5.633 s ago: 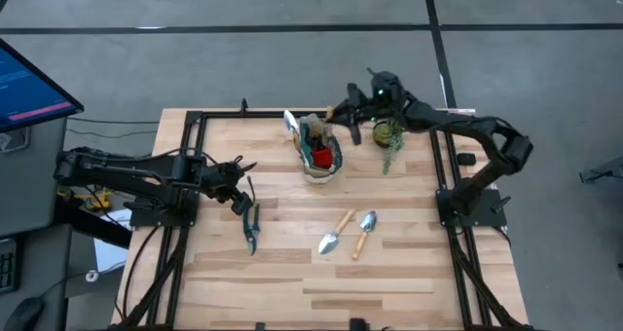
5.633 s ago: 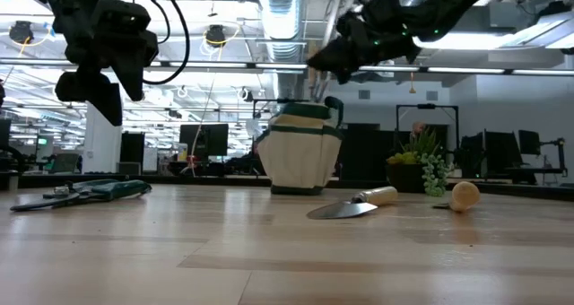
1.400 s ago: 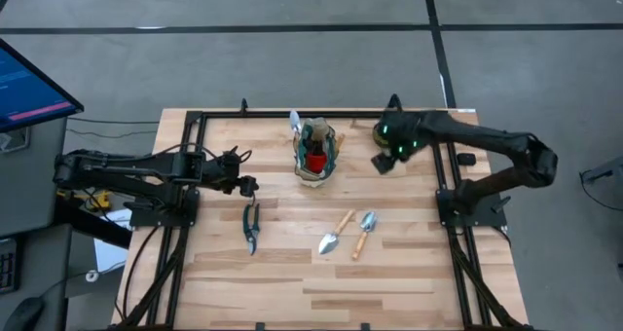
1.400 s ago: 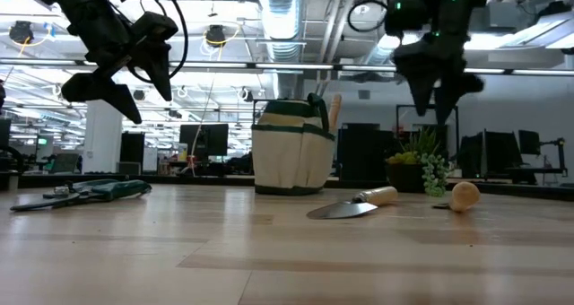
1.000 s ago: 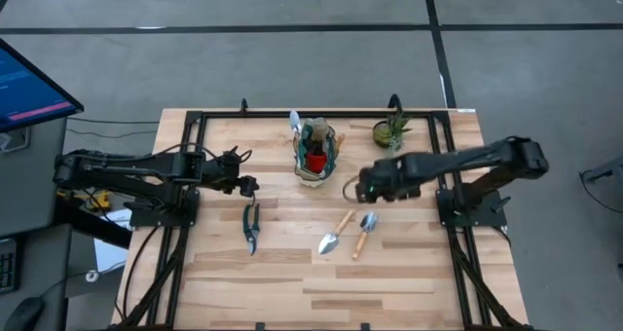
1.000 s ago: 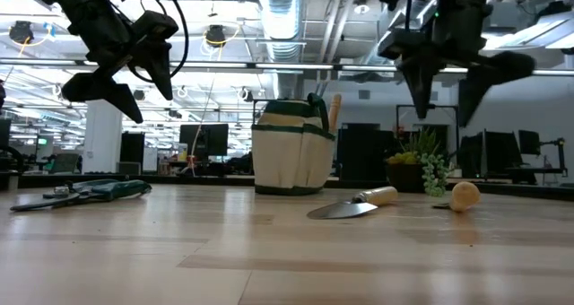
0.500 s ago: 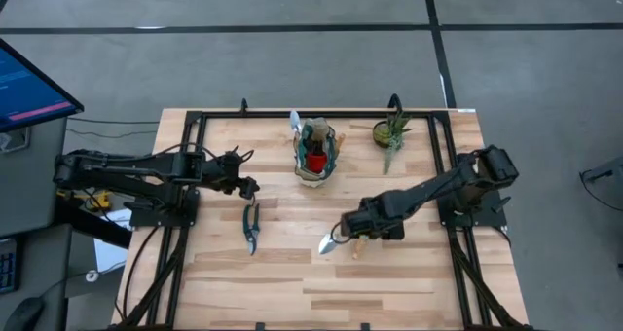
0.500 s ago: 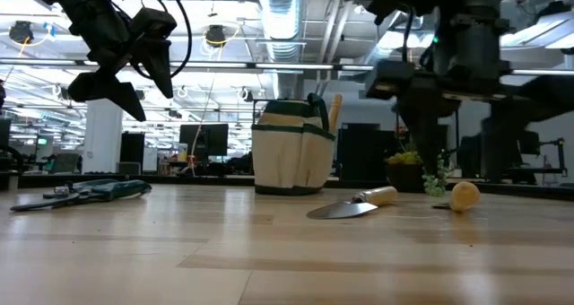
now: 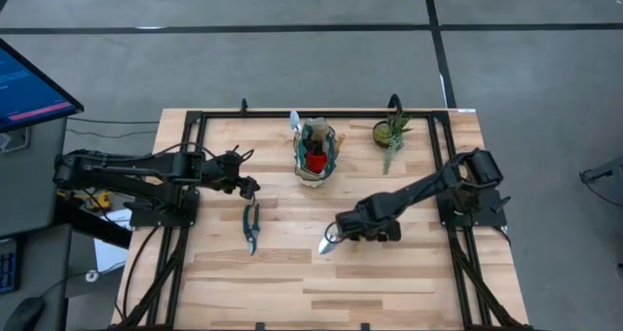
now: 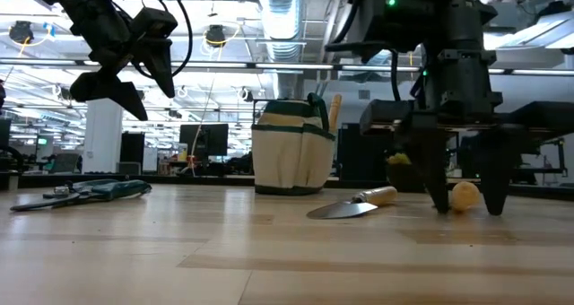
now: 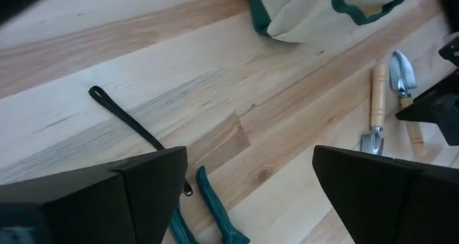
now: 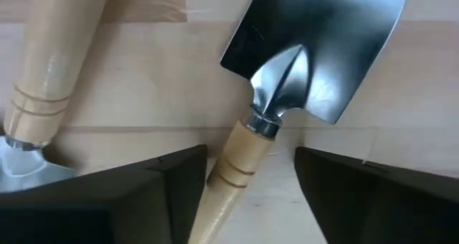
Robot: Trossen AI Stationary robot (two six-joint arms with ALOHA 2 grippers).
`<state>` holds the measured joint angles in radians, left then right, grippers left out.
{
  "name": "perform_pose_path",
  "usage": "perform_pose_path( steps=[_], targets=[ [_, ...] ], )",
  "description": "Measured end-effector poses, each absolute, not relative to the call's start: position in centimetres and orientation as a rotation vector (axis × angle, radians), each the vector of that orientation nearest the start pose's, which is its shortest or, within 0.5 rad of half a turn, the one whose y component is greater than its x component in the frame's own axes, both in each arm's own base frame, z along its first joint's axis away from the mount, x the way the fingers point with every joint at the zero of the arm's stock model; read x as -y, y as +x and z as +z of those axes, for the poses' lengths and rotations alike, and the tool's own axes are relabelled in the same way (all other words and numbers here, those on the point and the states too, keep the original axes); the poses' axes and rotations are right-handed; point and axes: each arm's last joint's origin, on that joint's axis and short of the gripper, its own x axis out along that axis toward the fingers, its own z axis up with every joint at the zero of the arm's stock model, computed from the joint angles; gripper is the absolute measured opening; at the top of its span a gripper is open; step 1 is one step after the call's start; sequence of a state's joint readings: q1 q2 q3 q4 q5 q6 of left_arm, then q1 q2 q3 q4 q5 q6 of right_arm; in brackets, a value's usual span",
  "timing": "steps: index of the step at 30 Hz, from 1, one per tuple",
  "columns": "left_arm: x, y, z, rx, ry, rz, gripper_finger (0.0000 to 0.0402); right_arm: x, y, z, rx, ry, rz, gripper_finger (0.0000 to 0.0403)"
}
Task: Pick & Place Garden tools in Gardening bag
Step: Put the brown trowel into the brown gardening bag
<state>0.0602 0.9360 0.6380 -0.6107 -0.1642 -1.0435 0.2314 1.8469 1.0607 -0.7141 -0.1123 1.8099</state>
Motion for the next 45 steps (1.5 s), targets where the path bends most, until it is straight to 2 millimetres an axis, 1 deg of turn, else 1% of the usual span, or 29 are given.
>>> perform_pose_path(
  steps=[9, 13, 17, 19, 22, 24, 27, 31, 34, 37, 39, 42, 43, 45],
  targets=[
    [-1.6, 17.4, 22.6, -0.700, -0.907, 0.675, 0.0294, -6.0, 30.5, 12.9, -1.311, 1.235, -1.086, 0.0107],
    [-1.6, 17.4, 22.6, -0.697, -0.905, 0.679, 0.0294, -5.8, 30.5, 12.9, -1.297, 1.176, -1.071, 0.0053],
    [-1.6, 17.4, 22.6, -0.695, -0.904, 0.680, 0.0294, -5.4, 30.3, 13.8, -1.216, 1.057, -1.050, 0.0052],
    [-1.6, 17.4, 22.6, -0.694, -0.904, 0.681, 0.0294, -4.7, 29.9, 14.7, -1.159, 1.015, -1.071, 0.0052],
    [-1.6, 17.4, 22.6, -0.691, -0.903, 0.682, 0.0294, -3.5, 29.2, 17.5, -1.092, 0.997, -1.055, 0.0052],
    [-1.6, 17.4, 22.6, -0.688, -0.903, 0.682, 0.0294, -2.7, 28.2, 19.3, -1.057, 0.961, -1.044, 0.0052],
    [-1.6, 17.4, 22.6, -0.686, -0.904, 0.681, 0.0294, -0.4, 26.8, 22.8, -0.887, 0.842, -1.032, 0.0052],
    [-1.7, 17.5, 22.7, -0.670, -0.900, 0.685, 0.0294, 4.0, 24.7, 26.9, -0.717, 0.676, -1.015, 0.0052],
    [-1.7, 17.6, 22.7, -0.657, -0.897, 0.690, 0.0294, 6.8, 24.1, 29.4, -0.589, 0.502, -0.958, 0.0052],
    [-1.7, 17.6, 22.8, -0.653, -0.896, 0.692, 0.0294, 9.5, 24.0, 31.7, -0.477, 0.234, -0.911, 0.0052],
    [-1.7, 17.6, 22.8, -0.648, -0.897, 0.691, 0.0294, 11.5, 23.9, 33.3, -0.392, 0.096, -0.809, 0.0052],
    [-1.7, 17.6, 22.8, -0.638, -0.891, 0.700, 0.0294, 15.1, 23.0, 34.7, -0.248, 0.050, -0.664, 0.0052],
    [-1.8, 17.7, 22.8, -0.634, -0.890, 0.702, 0.0294, 16.2, 22.8, 34.7, -0.226, 0.044, -0.612, 0.0052],
    [-1.8, 17.7, 22.9, -0.618, -0.886, 0.709, 0.0294, 18.3, 22.6, 33.9, -0.221, 0.016, -0.480, 0.0052]
  ],
)
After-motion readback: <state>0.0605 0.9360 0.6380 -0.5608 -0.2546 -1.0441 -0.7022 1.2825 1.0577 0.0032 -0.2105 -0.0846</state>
